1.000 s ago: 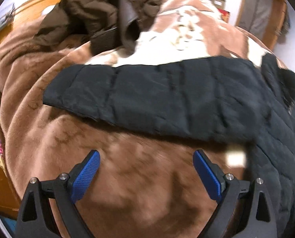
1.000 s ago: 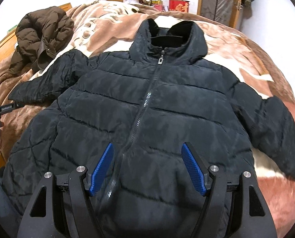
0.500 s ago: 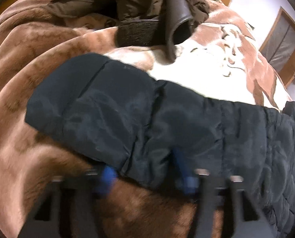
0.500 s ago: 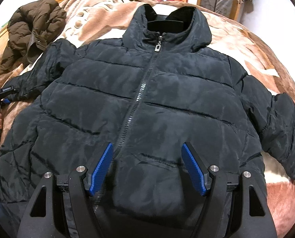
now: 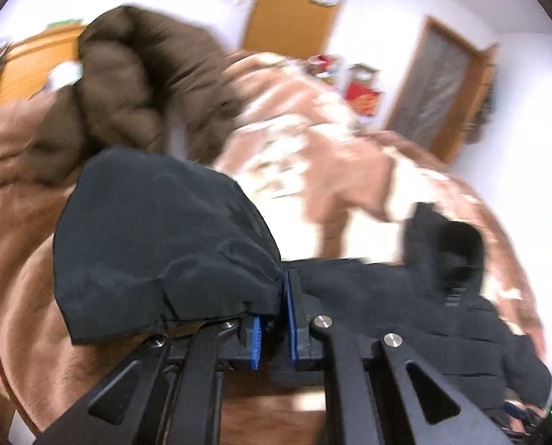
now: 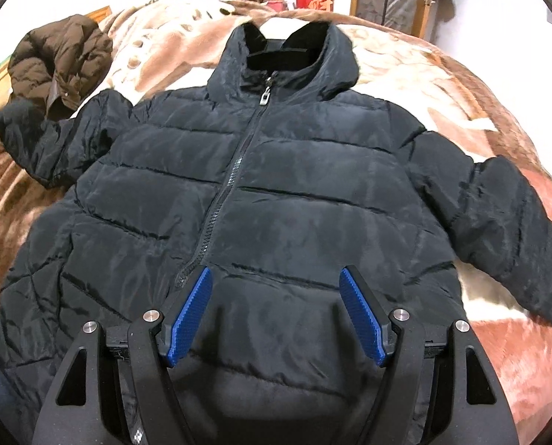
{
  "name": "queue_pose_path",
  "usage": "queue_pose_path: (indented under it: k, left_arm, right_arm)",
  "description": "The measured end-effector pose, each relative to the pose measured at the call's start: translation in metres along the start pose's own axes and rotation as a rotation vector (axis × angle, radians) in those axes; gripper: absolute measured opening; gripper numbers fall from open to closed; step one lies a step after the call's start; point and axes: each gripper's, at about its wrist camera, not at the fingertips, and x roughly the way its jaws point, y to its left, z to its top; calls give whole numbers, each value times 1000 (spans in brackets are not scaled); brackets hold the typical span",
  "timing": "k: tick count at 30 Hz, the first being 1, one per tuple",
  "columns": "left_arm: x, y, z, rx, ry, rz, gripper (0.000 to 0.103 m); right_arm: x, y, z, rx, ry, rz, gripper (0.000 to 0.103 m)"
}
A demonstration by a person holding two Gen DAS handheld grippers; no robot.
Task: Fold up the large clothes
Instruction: 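Fold the held sleeve across the jacket's chest with the left gripper, release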
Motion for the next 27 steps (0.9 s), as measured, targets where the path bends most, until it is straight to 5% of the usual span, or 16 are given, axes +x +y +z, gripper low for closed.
queue_pose_path:
  k: [7, 15, 23, 27]
  left_arm:
    - [-27, -124, 10, 158, 5, -233, 11]
    - [25, -246, -44, 262, 157, -449, 11]
    - [111, -312, -119, 336, 384, -502, 11]
    - [123, -326, -141, 322, 484, -543, 21]
  right_arm:
    - [-26, -36, -7, 84, -52, -4, 71]
    - [-34, -89, -24, 204, -60, -13, 71]
    - [-22, -126, -39, 280, -41, -21, 71]
    - [-20, -129, -36, 296, -45, -6, 71]
